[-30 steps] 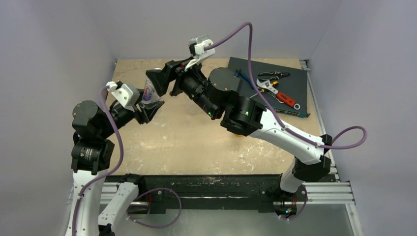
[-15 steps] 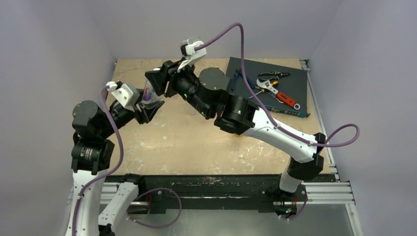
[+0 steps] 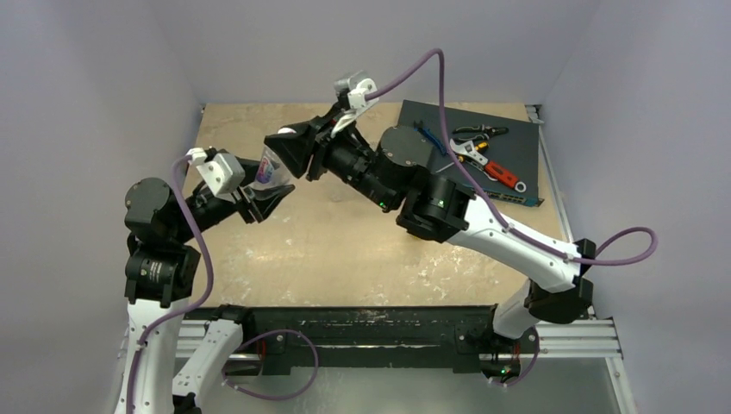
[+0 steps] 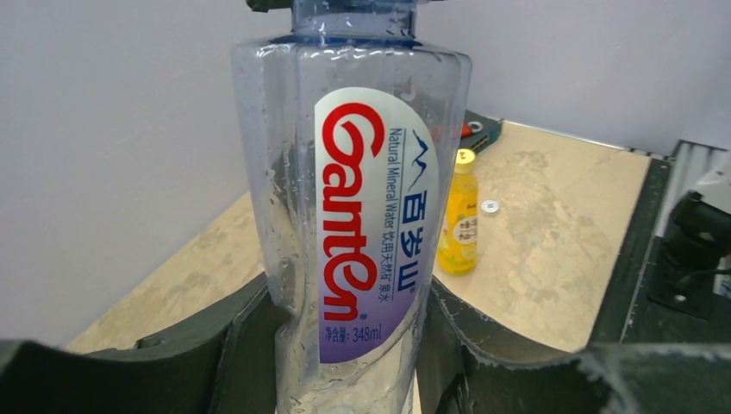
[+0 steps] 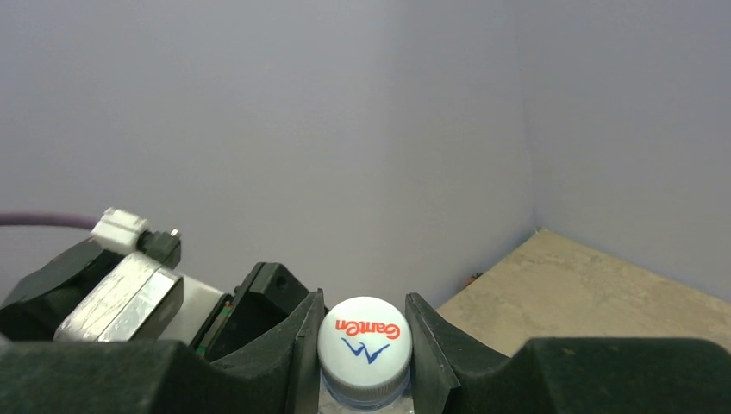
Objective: Unscrew the bottle caps
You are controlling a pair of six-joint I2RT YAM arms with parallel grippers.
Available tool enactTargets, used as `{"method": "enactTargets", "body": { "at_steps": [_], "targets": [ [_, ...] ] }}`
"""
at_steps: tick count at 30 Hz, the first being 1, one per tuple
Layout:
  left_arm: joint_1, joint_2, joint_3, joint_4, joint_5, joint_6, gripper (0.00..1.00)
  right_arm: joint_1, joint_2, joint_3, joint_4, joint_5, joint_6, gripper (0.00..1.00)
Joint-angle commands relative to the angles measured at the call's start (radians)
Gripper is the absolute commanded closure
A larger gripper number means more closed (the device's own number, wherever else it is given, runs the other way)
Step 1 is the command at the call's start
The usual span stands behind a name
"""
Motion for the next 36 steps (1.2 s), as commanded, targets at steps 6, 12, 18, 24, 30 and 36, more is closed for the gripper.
{"method": "enactTargets", "body": {
  "at_steps": [6, 12, 18, 24, 30, 36],
  "targets": [
    [0.004, 0.049, 0.071, 0.037, 0.405, -0.191, 1.0, -0.159, -0.242, -0.208, 0.35, -0.576, 0.066, 1.0],
    [0.004, 0.09, 0.087, -0.008, 0.497, -0.215, 1.0, -0.17, -0.231, -0.167, 0.328, -0.594, 0.045, 0.99],
    [0.004, 0.066, 0.087, -0.04, 0.452, -0.15, 1.0, -0.242, -0.317, -0.19, 0.115, -0.266, 0.01, 0.97],
    [0.004, 0.041, 0.079, -0.048, 0.402, -0.113, 1.0, -0.387, -0.504, -0.46, -0.222, 0.176, 0.191, 0.96],
    [0.004, 0.045, 0.079, -0.03, 0.396, -0.123, 1.0, -0.52, -0.632, -0.724, -0.458, 0.306, 0.45, 0.97],
    [0.003, 0.039, 0.087, -0.049, 0.386, -0.102, 1.0, -0.595, -0.652, -0.868, -0.542, 0.34, 0.554, 0.97]
  ]
}}
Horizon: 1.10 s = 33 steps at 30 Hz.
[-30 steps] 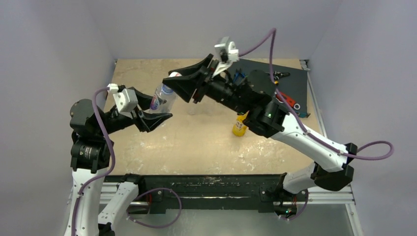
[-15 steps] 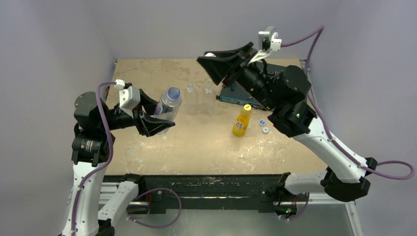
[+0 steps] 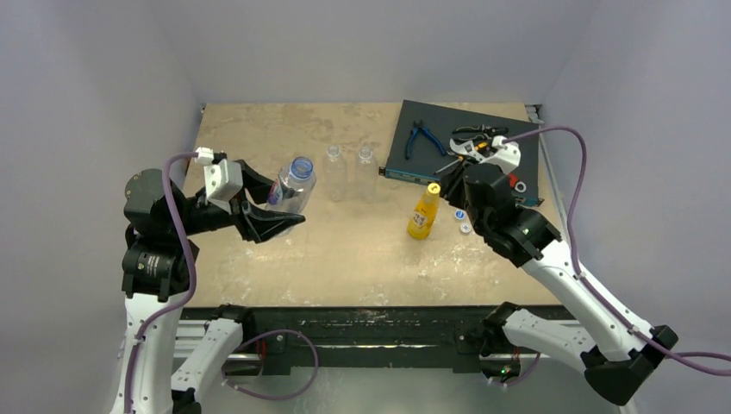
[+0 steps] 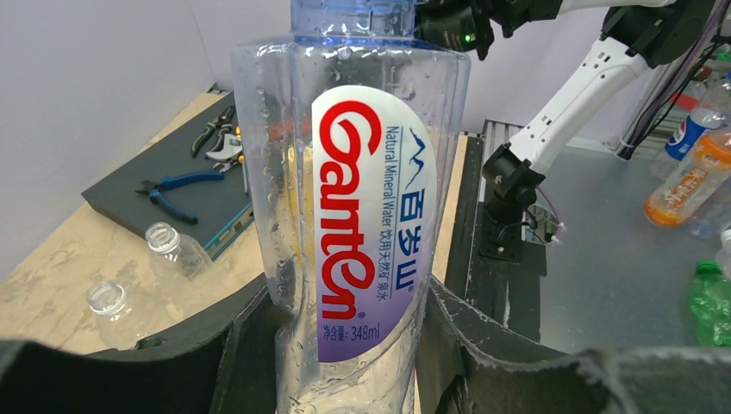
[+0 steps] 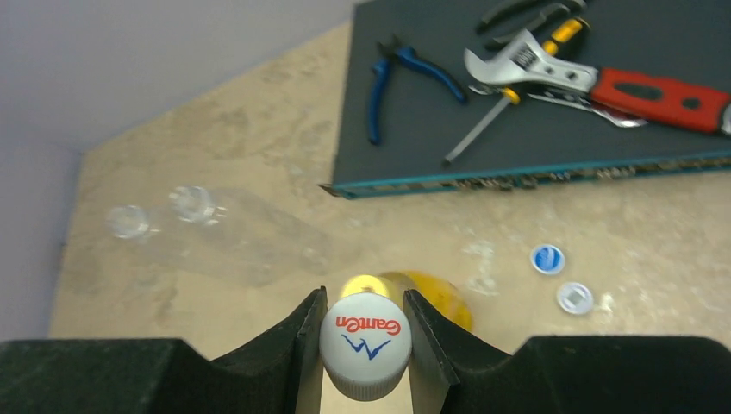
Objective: Unscrew the bottle caps
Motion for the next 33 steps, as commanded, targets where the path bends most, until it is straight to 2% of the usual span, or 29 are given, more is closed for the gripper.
{"method": "enactTargets", "body": {
  "at_steps": [1, 8, 16, 24, 33],
  "targets": [
    [0.003, -0.001, 0.034, 0.006, -0.014, 0.036, 1.0, -0.06, -0.017, -0.066, -0.093, 0.078, 0.127, 0.97],
    [0.003, 0.005, 0.04, -0.003, -0.015, 0.044, 1.0, -0.156, 0.057, -0.152, -0.067, 0.033, 0.144, 0.97],
    [0.004, 0.008, 0.045, -0.016, -0.016, 0.058, 1.0, -0.275, 0.17, -0.266, 0.02, -0.048, 0.171, 0.91],
    [0.004, 0.012, 0.053, -0.025, -0.021, 0.07, 1.0, -0.283, 0.265, -0.356, 0.076, -0.072, 0.238, 0.88],
    [0.004, 0.006, 0.053, -0.027, -0.023, 0.071, 1.0, -0.283, 0.334, -0.445, 0.13, -0.103, 0.295, 0.79]
  ]
}}
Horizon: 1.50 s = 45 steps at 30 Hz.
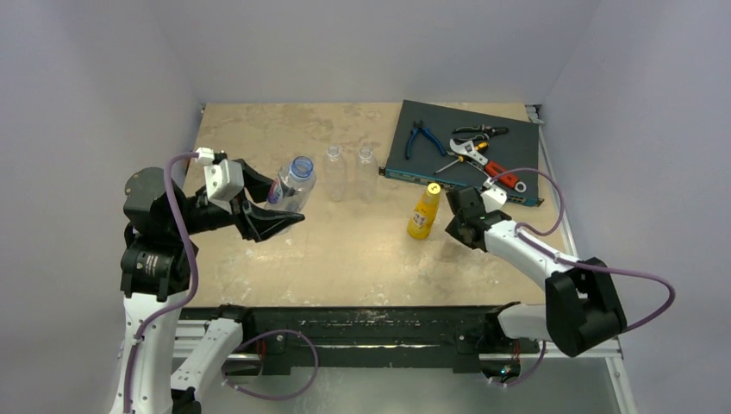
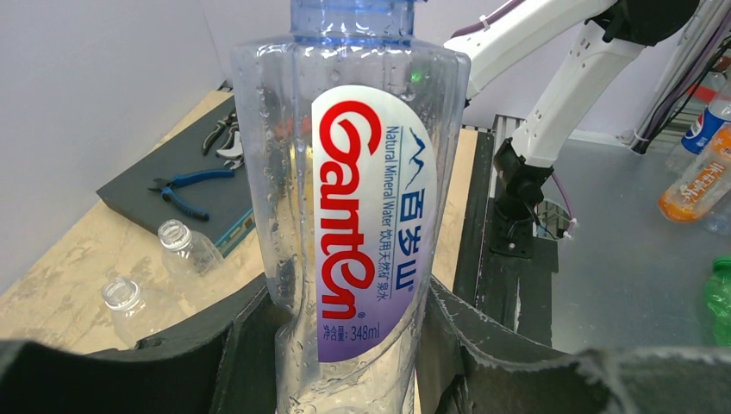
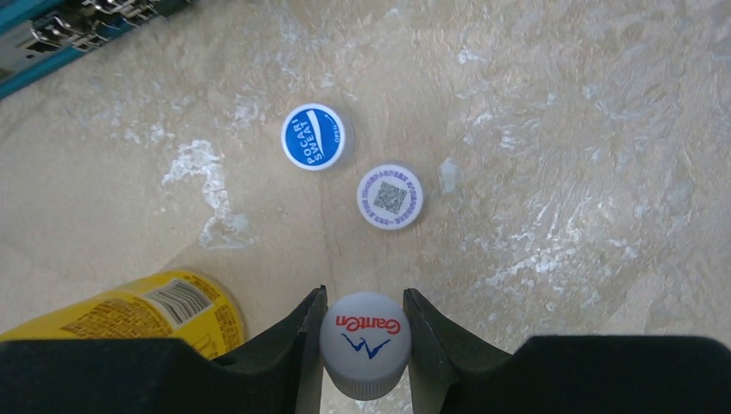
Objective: Unscrew the bottle caps
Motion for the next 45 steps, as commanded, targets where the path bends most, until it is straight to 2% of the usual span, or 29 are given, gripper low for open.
{"method": "enactTargets", "body": {
  "at_steps": [1, 4, 11, 14, 18, 27, 33, 39, 42, 45],
  "targets": [
    [0.003, 0.0, 0.035, 0.007, -0.006, 0.02, 1.0, -0.003, 0.016, -0.032, 0.052, -0.001, 0.067, 0.78],
    [0.004, 0.002, 0.036, 0.011, -0.006, 0.02, 1.0, -0.004, 0.029, -0.038, 0.062, 0.023, 0.081, 0.74],
    [0.003, 0.004, 0.04, 0.017, -0.009, 0.018, 1.0, -0.002, 0.07, -0.046, 0.115, 0.06, 0.097, 0.53],
    [0.004, 0.005, 0.044, 0.015, -0.009, 0.02, 1.0, -0.004, 0.104, -0.039, 0.114, 0.061, 0.102, 0.48],
    [0.004, 0.006, 0.042, 0.013, -0.009, 0.02, 1.0, -0.004, 0.096, -0.04, 0.106, 0.054, 0.109, 0.44],
    [0.003, 0.01, 0.037, 0.011, -0.003, 0.02, 1.0, -0.003, -0.022, -0.038, 0.057, 0.067, 0.095, 0.45],
    [0.004, 0.007, 0.034, 0.015, -0.004, 0.02, 1.0, -0.002, -0.156, 0.065, -0.031, 0.111, 0.036, 0.43],
    [0.004, 0.007, 0.029, 0.021, -0.004, 0.02, 1.0, 0.0, -0.35, 0.213, -0.083, 0.084, -0.089, 0.34],
    [0.004, 0.009, 0.009, 0.059, -0.007, -0.008, 1.0, 0.01, -0.44, 0.315, -0.055, 0.011, -0.182, 0.27],
    [0.004, 0.006, -0.025, 0.12, -0.019, -0.046, 1.0, 0.033, -0.454, 0.429, 0.032, -0.145, -0.292, 0.23]
  ]
}}
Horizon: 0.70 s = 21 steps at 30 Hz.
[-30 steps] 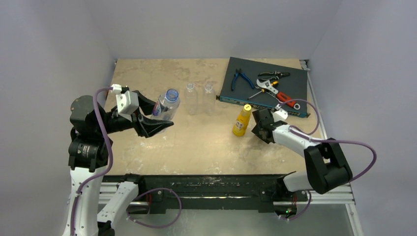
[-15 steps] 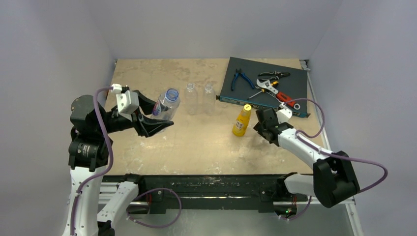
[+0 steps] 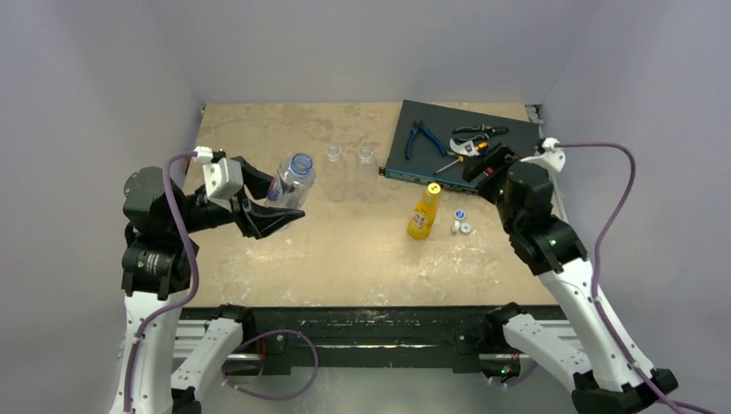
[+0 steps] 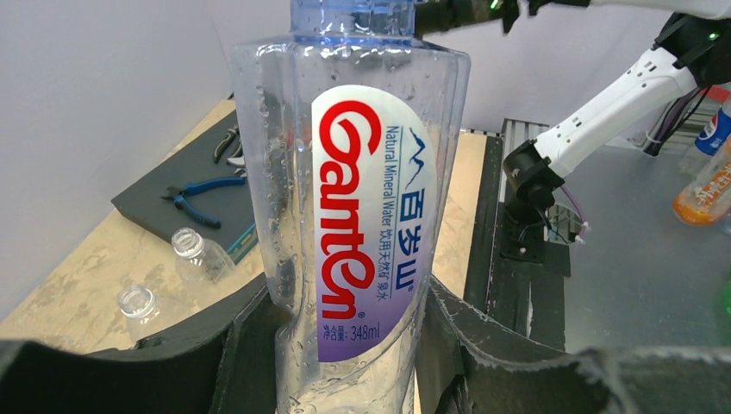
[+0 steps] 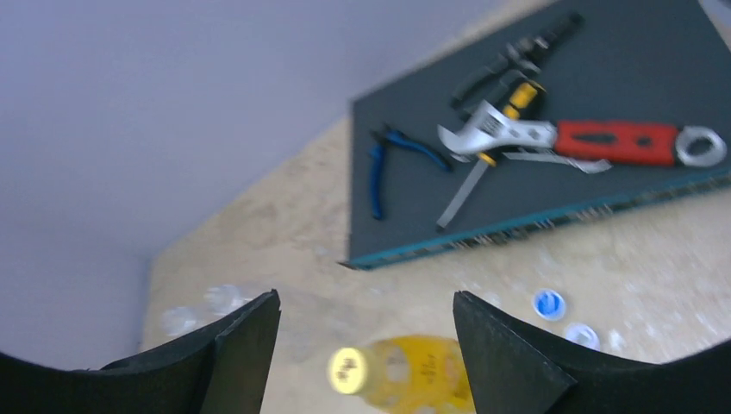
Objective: Unscrew the bottle caps
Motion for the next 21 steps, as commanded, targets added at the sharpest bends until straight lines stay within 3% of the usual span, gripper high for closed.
{"method": "enactTargets", "body": {
  "at_steps": [1, 6, 11, 21],
  "targets": [
    [0.003, 0.0, -0.038, 0.117, -0.016, -0.059, 1.0, 0.034, -0.019, 0.181, 0.13, -0.239, -0.206, 0.21],
    [0.003, 0.012, -0.051, 0.163, -0.012, -0.113, 1.0, 0.151, 0.09, 0.359, 0.324, -0.633, -0.346, 0.18],
    [0.004, 0.01, -0.045, 0.167, -0.013, -0.122, 1.0, 0.33, 0.196, 0.439, 0.528, -0.881, -0.409, 0.18],
    [0.004, 0.01, -0.049, 0.157, -0.016, -0.12, 1.0, 0.597, 0.386, 0.567, 0.684, -0.788, -0.48, 0.18]
  ]
}}
